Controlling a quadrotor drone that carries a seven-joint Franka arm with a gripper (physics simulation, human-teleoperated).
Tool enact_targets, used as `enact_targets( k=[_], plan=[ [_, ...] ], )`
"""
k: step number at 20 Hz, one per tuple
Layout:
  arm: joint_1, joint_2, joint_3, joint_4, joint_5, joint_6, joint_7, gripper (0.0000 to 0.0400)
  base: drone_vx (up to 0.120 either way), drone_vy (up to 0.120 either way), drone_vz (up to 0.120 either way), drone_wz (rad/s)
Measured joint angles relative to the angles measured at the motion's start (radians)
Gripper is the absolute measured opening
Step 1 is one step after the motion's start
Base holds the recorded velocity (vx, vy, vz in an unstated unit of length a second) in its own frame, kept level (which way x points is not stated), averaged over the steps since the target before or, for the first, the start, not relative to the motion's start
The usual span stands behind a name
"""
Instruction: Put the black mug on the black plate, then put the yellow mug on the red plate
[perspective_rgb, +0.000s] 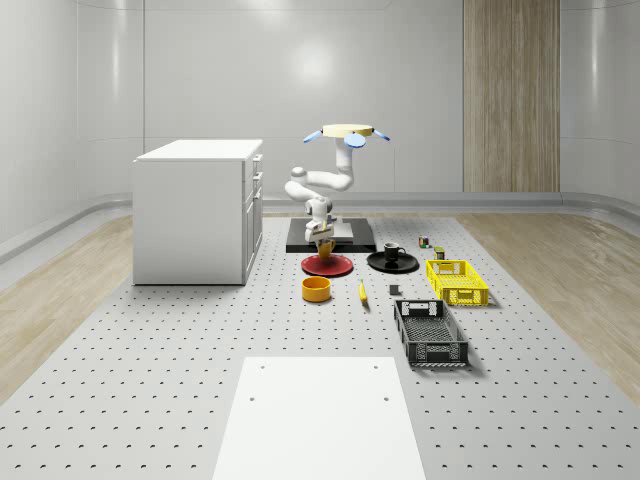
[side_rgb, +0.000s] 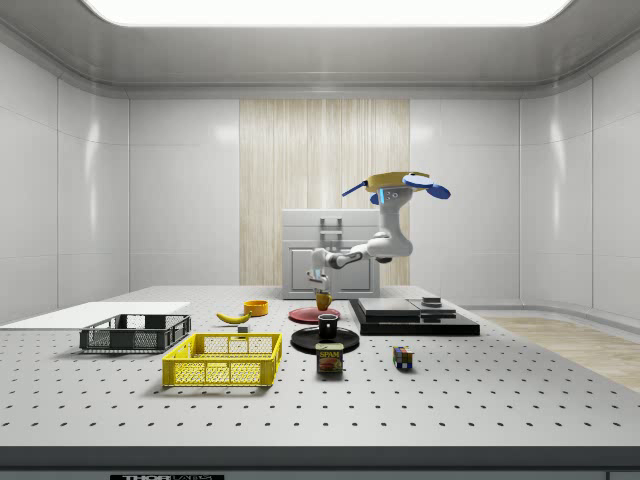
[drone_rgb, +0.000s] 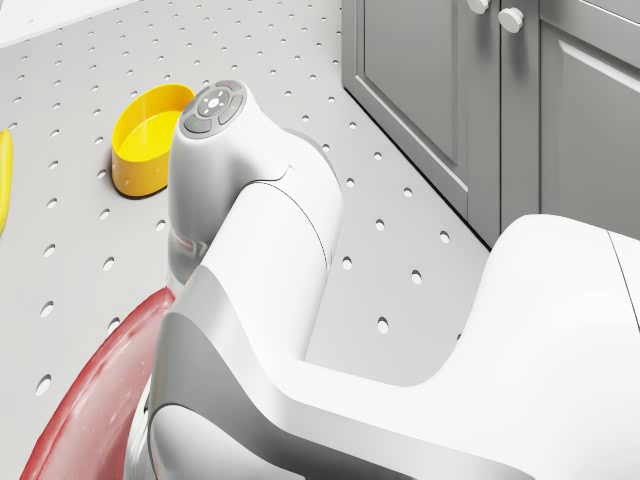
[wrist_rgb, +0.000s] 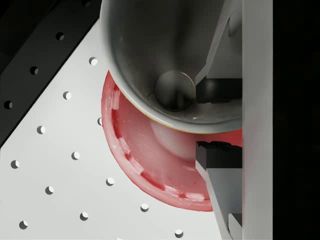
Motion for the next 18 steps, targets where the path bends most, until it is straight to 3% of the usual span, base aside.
enact_targets(
  k=[15, 16, 18],
  plan=[
    [-0.091, -0.002, -0.035, 0.087, -0.007, 0.04, 0.007, 0.011, 0.0, 0.0, 0.0, 0.0],
    [-0.093, -0.003, -0.037, 0.089, -0.008, 0.042, 0.007, 0.0133, 0.0, 0.0, 0.0, 0.0],
    [-0.096, -0.004, -0.04, 0.091, -0.008, 0.045, 0.008, 0.0238, 0.0, 0.0, 0.0, 0.0]
  ],
)
